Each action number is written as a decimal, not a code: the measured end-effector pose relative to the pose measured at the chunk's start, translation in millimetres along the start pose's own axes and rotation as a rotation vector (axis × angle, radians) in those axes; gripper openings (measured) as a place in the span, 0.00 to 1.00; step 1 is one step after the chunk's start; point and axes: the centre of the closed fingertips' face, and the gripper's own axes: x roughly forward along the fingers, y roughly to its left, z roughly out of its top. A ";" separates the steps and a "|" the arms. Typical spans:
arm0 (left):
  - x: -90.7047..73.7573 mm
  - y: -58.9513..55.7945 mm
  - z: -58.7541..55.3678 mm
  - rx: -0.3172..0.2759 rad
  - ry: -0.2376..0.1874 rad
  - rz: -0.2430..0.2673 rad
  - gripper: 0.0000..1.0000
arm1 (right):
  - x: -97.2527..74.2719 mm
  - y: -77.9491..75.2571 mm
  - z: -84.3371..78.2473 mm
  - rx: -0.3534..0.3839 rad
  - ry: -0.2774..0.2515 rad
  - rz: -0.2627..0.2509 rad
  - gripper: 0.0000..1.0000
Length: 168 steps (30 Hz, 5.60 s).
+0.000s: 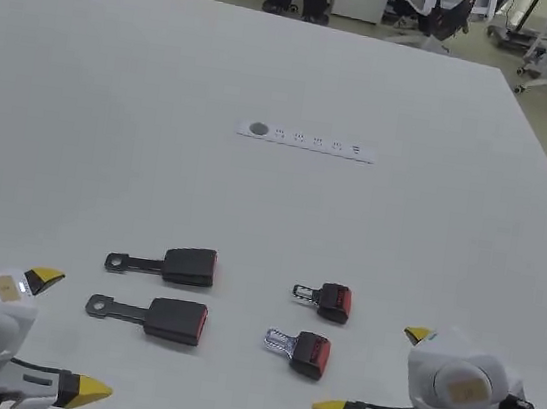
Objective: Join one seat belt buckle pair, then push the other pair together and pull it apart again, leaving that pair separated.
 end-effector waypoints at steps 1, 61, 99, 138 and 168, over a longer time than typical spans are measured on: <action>0.7 1.3 -1.4 -0.001 0.001 0.000 0.97 | -0.1 0.4 0.1 0.002 0.000 0.001 0.98; -1.6 -1.0 0.4 -0.005 0.014 0.005 0.96 | 8.4 3.1 4.6 -0.058 0.026 -0.001 0.95; -2.5 -7.6 5.0 0.005 0.013 -0.014 0.86 | 7.8 9.2 4.1 -0.078 0.031 0.019 0.88; 69.4 -12.0 43.8 0.290 0.118 -0.269 0.48 | 54.8 21.2 12.8 -0.331 0.118 0.236 0.40; 98.7 -20.5 30.7 0.437 0.223 -0.410 0.34 | 81.0 24.9 -6.4 -0.485 0.269 0.448 0.31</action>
